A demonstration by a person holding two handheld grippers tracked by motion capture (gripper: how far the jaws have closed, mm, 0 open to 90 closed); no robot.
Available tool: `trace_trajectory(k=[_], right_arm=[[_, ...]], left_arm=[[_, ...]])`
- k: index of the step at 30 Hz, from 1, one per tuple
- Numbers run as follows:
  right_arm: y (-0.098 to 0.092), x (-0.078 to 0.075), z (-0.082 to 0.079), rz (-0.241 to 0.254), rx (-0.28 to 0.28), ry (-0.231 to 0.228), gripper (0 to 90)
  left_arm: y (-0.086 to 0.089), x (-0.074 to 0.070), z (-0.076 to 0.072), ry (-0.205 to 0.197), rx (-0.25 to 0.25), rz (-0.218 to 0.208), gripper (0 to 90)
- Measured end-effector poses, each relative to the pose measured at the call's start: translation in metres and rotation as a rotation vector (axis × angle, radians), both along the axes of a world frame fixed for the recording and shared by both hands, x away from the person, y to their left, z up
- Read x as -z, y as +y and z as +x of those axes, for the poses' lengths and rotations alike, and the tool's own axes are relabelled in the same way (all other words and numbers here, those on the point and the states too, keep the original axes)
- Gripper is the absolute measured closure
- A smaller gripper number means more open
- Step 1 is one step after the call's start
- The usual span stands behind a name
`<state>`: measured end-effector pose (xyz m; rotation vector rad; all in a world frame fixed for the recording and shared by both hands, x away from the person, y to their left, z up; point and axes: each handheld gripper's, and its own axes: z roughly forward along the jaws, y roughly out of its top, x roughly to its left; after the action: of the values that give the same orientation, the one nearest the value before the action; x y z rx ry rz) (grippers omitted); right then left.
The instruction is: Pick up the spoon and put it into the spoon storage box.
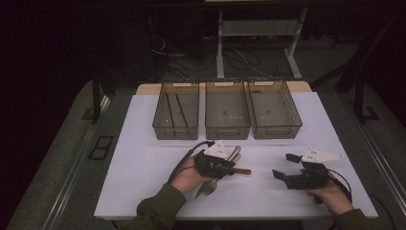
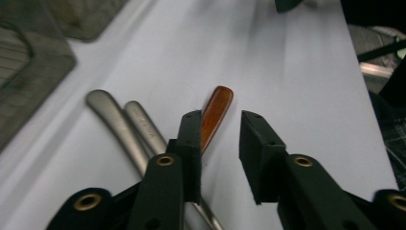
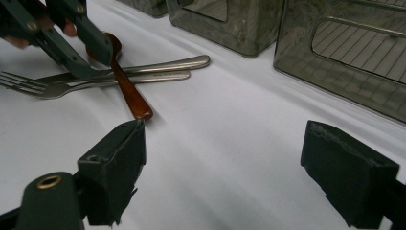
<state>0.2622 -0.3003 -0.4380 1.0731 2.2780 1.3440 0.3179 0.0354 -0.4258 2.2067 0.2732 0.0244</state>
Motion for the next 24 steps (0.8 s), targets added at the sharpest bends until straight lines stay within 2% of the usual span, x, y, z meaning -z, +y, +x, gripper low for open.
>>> trace_trajectory(k=[6, 14, 20, 24], right_arm=[[0.004, 0.002, -0.001, -0.005, -0.016, 0.011, 14.9], [0.010, 0.005, -0.001, -0.021, -0.038, 0.020, 12.5], [0.013, 0.008, 0.000, -0.041, -0.044, 0.021, 11.6], [0.013, 0.007, 0.000, -0.040, -0.041, 0.020, 11.6]], left_arm=[[0.023, -0.005, 0.004, 0.017, -0.063, -0.037, 57.0], [0.052, -0.009, 0.013, 0.010, -0.150, -0.066, 43.8], [0.072, -0.004, 0.019, 0.016, -0.210, -0.052, 32.5], [0.085, 0.002, 0.025, 0.034, -0.249, -0.037, 29.9]])
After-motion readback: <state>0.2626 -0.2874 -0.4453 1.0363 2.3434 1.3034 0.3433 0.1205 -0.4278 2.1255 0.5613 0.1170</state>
